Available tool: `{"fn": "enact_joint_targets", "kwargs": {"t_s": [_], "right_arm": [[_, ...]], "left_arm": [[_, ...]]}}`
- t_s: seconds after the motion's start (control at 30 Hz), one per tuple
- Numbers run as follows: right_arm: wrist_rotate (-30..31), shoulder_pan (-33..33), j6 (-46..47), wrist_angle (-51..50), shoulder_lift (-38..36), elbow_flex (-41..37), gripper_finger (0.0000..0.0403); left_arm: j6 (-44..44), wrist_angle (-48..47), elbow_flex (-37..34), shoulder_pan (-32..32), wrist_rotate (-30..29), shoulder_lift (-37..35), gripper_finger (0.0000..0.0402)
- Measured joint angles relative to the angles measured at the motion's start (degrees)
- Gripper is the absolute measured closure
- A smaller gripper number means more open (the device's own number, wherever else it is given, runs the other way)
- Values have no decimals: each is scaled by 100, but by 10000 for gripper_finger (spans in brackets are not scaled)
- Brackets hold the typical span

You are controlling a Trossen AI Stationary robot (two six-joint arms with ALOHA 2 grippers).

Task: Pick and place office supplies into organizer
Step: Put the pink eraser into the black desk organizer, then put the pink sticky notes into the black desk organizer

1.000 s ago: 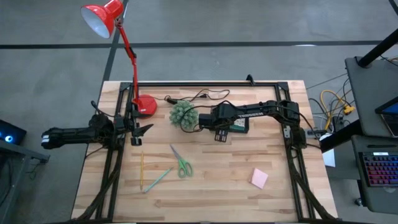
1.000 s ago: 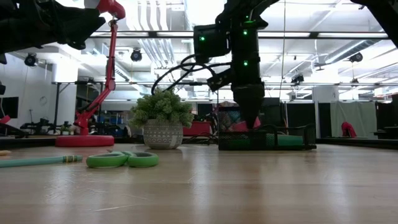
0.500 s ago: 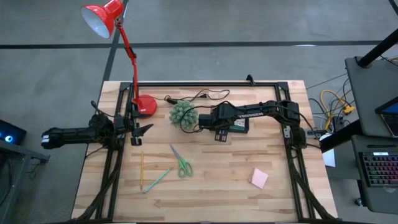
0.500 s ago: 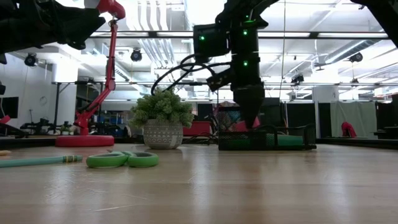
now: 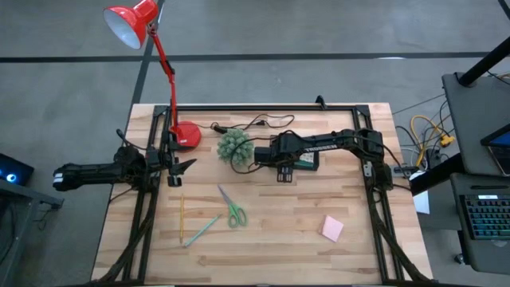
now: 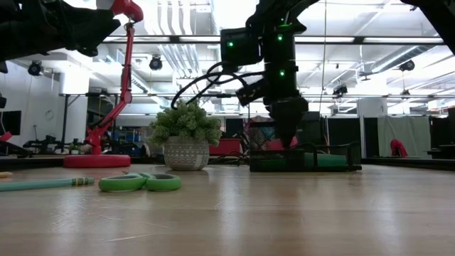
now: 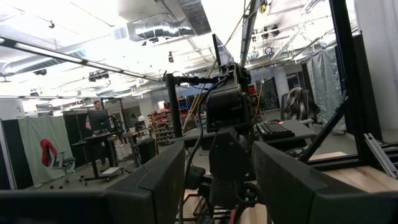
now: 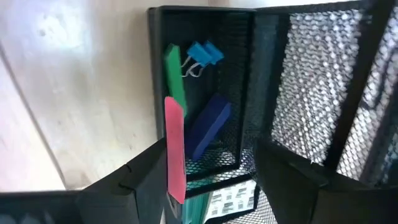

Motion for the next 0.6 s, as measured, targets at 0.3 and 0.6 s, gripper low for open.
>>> {"fn": "enact_joint_targets", "kwargs": {"t_s": [0.3, 0.6], "right_arm": [[-186, -1, -186, -44, 8, -4, 183], [-168, -1, 322, -145, 7, 115, 183]], "left_arm": [[13, 1, 0, 2, -1, 0, 226], [13, -1, 0, 0, 0, 0, 226]]}}
